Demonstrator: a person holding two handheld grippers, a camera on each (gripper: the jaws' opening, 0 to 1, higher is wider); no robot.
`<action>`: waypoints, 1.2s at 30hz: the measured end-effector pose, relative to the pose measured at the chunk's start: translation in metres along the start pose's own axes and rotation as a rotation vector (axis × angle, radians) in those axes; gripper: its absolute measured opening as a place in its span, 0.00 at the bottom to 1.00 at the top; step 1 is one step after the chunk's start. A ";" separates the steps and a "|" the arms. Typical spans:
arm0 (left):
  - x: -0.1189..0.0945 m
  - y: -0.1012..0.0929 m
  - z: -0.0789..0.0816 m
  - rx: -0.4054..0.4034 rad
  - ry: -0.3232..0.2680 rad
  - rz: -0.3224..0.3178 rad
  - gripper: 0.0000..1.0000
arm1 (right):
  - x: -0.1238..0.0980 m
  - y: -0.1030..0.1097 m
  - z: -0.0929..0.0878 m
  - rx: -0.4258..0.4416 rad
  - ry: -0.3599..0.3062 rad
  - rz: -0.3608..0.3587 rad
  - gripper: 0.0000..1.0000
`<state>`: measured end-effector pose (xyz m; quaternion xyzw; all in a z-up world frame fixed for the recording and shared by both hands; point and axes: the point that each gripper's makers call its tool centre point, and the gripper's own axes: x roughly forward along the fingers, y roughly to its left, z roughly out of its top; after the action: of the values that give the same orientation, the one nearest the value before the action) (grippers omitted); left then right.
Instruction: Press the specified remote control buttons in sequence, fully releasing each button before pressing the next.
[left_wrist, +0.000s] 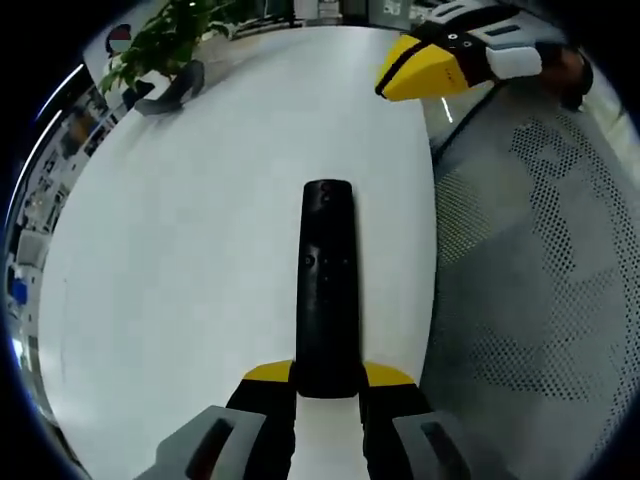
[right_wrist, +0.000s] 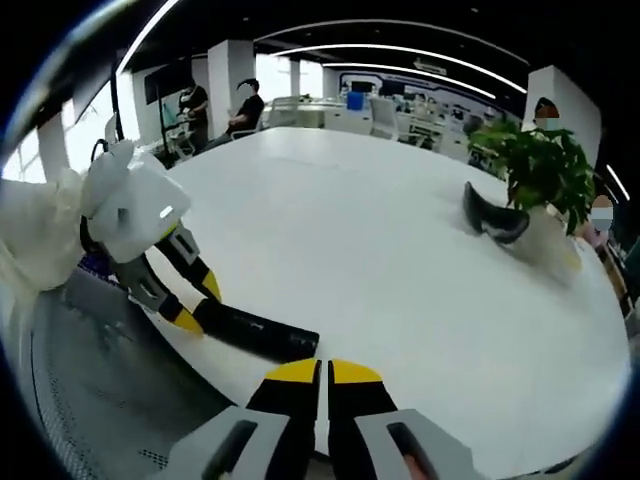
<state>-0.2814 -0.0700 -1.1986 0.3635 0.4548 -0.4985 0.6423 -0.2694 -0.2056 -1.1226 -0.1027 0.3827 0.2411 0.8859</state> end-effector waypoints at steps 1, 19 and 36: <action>0.000 -0.002 0.000 -0.001 -0.001 0.000 0.23 | 0.000 0.001 -0.001 0.006 0.002 0.006 0.00; -0.003 -0.041 -0.003 -0.039 -0.142 0.012 0.23 | 0.005 0.015 -0.017 0.042 0.112 0.098 0.00; -0.003 -0.041 0.000 0.029 -0.277 0.041 0.23 | 0.038 0.011 -0.016 0.118 0.229 0.128 0.00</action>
<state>-0.3213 -0.0786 -1.1960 0.3098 0.3468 -0.5373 0.7036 -0.2630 -0.1886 -1.1614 -0.0529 0.5006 0.2608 0.8238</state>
